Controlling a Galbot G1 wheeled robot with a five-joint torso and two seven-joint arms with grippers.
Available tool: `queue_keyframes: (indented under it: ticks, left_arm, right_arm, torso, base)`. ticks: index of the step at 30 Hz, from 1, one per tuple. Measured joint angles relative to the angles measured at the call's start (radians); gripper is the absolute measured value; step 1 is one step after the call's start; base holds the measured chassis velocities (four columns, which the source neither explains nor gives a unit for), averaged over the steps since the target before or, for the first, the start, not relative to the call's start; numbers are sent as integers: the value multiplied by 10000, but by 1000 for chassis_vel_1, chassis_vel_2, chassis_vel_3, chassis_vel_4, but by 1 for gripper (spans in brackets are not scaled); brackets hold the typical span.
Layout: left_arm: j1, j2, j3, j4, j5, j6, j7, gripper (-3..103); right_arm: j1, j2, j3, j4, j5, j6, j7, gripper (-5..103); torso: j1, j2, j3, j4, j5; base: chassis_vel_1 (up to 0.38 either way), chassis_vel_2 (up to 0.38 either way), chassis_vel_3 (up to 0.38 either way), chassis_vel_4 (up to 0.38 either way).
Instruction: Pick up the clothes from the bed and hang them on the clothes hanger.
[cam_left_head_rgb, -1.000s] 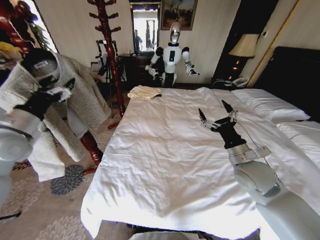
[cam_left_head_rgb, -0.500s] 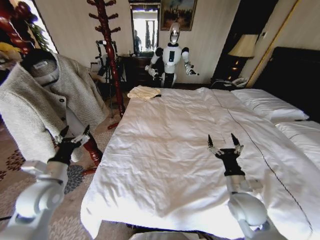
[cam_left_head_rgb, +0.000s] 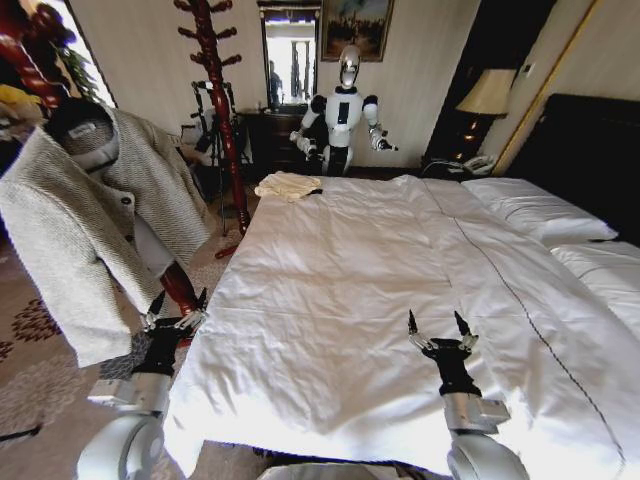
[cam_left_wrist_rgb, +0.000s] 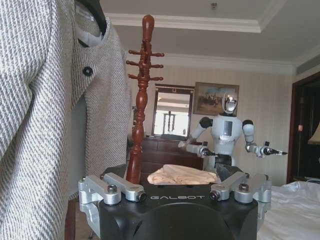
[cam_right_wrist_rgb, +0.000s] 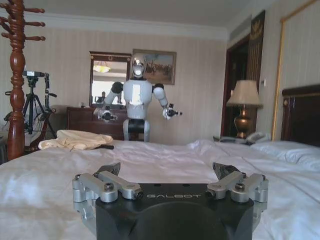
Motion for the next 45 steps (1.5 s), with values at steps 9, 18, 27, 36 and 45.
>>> queue_keyframes:
  ticks: [9, 18, 27, 36, 45]
  left_arm:
    - [192, -161, 43, -117, -187, -166, 77, 100]
    - [180, -133, 30, -128, -211, -157, 77, 100]
    - [168, -117, 24, -133, -219, -135, 75, 100]
    - [164, -110, 20, -133, -224, -124, 72, 100]
    - [163, -105, 19, -134, -230, -118, 69, 100]
  right_arm:
    - [191, 91, 53, -108, -164, 275, -490, 100]
    - [219, 100, 63, -118, -212, 307, -529, 100]
    - [226, 95, 68, -124, -216, 313, -536, 100]
    - [232, 94, 68, -125, -216, 319, -538, 100]
    - [233, 93, 69, -125, -215, 323, -538, 100]
  torso:
    - [1, -1, 0, 1, -1]
    - [1, -1, 0, 0, 0]
    - [1, -1, 0, 0, 0]
    - [1, -2, 0, 1, -1]
    - [1, -2, 0, 0, 0]
  base:
    - [0, 0, 0, 0]
    - [0, 0, 0, 0]
    - [0, 0, 0, 0]
    - [0, 0, 0, 0]
    - [0, 0, 0, 0]
